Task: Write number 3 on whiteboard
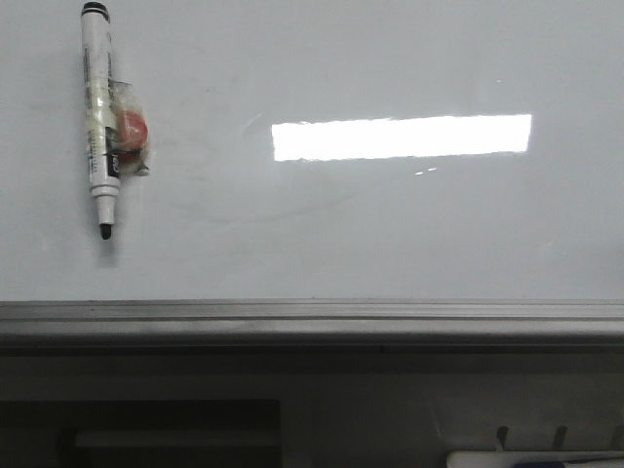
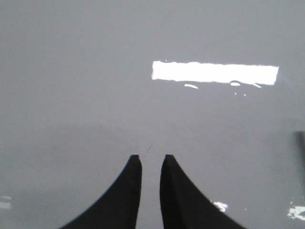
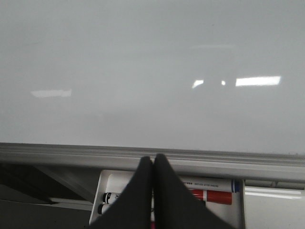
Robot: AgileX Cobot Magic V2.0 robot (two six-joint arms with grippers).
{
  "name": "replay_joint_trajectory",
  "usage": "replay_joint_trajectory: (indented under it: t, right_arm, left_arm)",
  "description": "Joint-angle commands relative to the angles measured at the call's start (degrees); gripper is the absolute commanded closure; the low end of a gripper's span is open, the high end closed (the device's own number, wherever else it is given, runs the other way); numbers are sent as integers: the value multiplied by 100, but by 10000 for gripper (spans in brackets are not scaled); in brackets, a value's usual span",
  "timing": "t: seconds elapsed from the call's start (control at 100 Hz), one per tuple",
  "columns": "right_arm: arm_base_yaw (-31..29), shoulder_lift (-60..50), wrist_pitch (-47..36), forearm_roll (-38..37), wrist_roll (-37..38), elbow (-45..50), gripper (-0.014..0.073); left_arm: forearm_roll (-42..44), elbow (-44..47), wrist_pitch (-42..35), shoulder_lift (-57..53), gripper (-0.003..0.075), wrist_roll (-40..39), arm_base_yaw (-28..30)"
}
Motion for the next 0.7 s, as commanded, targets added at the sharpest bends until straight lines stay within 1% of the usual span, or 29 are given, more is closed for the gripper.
replay_joint_trajectory:
  t: [0.0, 0.05, 0.07, 0.1, 0.12, 0.14, 0.16, 0.18, 0.19, 0.22, 0.24, 0.31, 0.37, 0.4, 0.45, 0.51, 0.57, 0.69]
  right_arm:
    - [-31, 141, -276, 23, -78, -218, 654]
    - [-31, 141, -288, 23, -78, -218, 654]
    - [-31, 141, -288, 23, -78, -218, 654]
    - [-31, 141, -288, 23, -78, -218, 654]
    - [-31, 141, -300, 23, -78, -218, 654]
    - [-31, 141, -313, 23, -78, -218, 654]
    - [-31, 141, -313, 23, -78, -218, 654]
    - [-31, 141, -313, 23, -78, -218, 654]
    - [-31, 141, -313, 23, -78, -218, 654]
    - [-31, 141, -326, 23, -78, -218, 654]
    - [-31, 141, -324, 23, -78, -218, 654]
    - [-31, 141, -324, 23, -78, -218, 654]
    - [-31, 141, -384, 23, -78, -218, 654]
    - [-20, 141, -419, 23, -78, -218, 654]
    - [-20, 141, -470, 23, -78, -218, 654]
    - [-20, 141, -511, 23, -78, -218, 654]
    - [-20, 141, -533, 23, -78, -218, 654]
    - [-20, 141, -572, 23, -78, -218, 654]
  left_arm:
    - [-67, -195, -613, 95, 612, 0, -49]
    - [-10, -195, -613, 95, 577, 34, -49]
    - [-10, -195, -587, 95, 538, 97, -49]
    - [-10, -195, -574, 95, 501, 173, -49]
    - [-10, -195, -559, 95, 443, 256, -49]
    - [-10, -195, -546, 95, 412, 267, -49]
    - [-53, -195, -520, 95, 351, 267, -49]
    - [-120, -195, -521, 95, 311, 267, -49]
    - [-158, -195, -519, 95, 311, 267, -49]
    - [-382, -195, -487, 95, 260, 267, -49]
    - [-559, -195, -424, 95, 246, 313, -63]
    - [-1002, -195, -150, 95, 248, 706, -190]
    - [-1558, -195, 185, 95, 274, 1412, -407]
    - [-1779, -195, 252, 95, 283, 1765, -524]
    - [-2391, -195, 336, 95, 302, 2375, -764]
    - [-2903, -195, 312, 95, 314, 2817, -1002]
    - [-3114, -195, 267, 95, 325, 3058, -1235]
    - [-3126, -195, 223, 174, 334, 3067, -1569]
